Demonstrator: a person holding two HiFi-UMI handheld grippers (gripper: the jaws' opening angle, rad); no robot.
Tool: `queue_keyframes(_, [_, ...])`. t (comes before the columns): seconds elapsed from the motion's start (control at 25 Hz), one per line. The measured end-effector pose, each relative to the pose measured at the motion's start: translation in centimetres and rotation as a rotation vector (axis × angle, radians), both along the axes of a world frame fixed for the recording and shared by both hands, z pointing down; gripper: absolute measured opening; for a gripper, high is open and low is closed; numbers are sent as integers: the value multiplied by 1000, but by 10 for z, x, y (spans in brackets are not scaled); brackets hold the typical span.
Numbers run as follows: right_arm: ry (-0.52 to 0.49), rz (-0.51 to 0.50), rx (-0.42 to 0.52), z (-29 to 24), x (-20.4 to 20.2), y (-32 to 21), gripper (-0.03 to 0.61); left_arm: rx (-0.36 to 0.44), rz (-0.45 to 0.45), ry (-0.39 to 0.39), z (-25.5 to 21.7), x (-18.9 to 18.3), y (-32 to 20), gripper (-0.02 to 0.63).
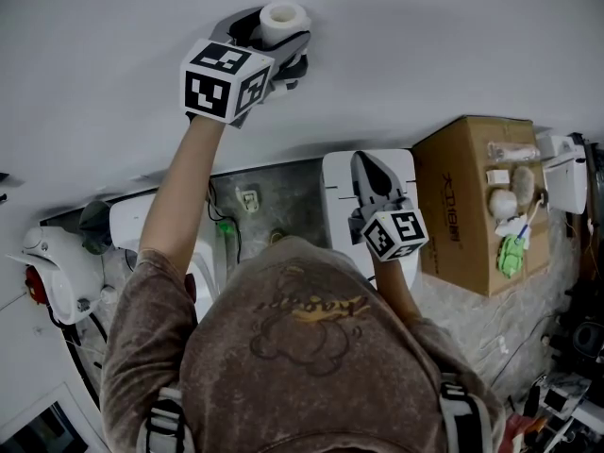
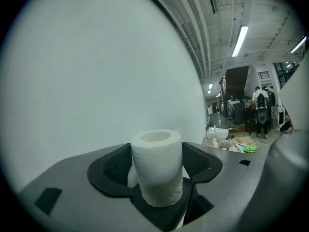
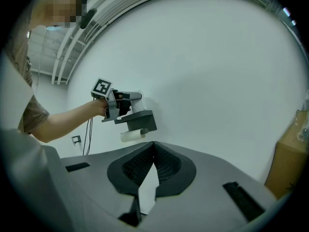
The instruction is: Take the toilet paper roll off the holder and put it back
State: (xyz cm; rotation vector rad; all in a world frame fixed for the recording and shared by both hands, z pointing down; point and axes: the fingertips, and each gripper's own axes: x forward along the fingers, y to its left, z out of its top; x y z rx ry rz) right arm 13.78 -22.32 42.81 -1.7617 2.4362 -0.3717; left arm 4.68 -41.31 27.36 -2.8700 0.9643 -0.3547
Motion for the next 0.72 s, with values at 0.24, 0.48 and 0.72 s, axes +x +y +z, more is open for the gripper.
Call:
queue_keyframes(0.24, [4, -15, 5, -2, -8, 4, -5, 20, -8, 35, -19, -9, 7, 316])
queue_keyframes(0.48, [2, -36, 7, -2, -15, 9, -5, 51, -9, 80, -44, -19, 23, 314])
queue_keyframes(0.72, [6, -70, 6, -2, -28, 16, -5, 77, -1, 105, -52, -37, 61, 315])
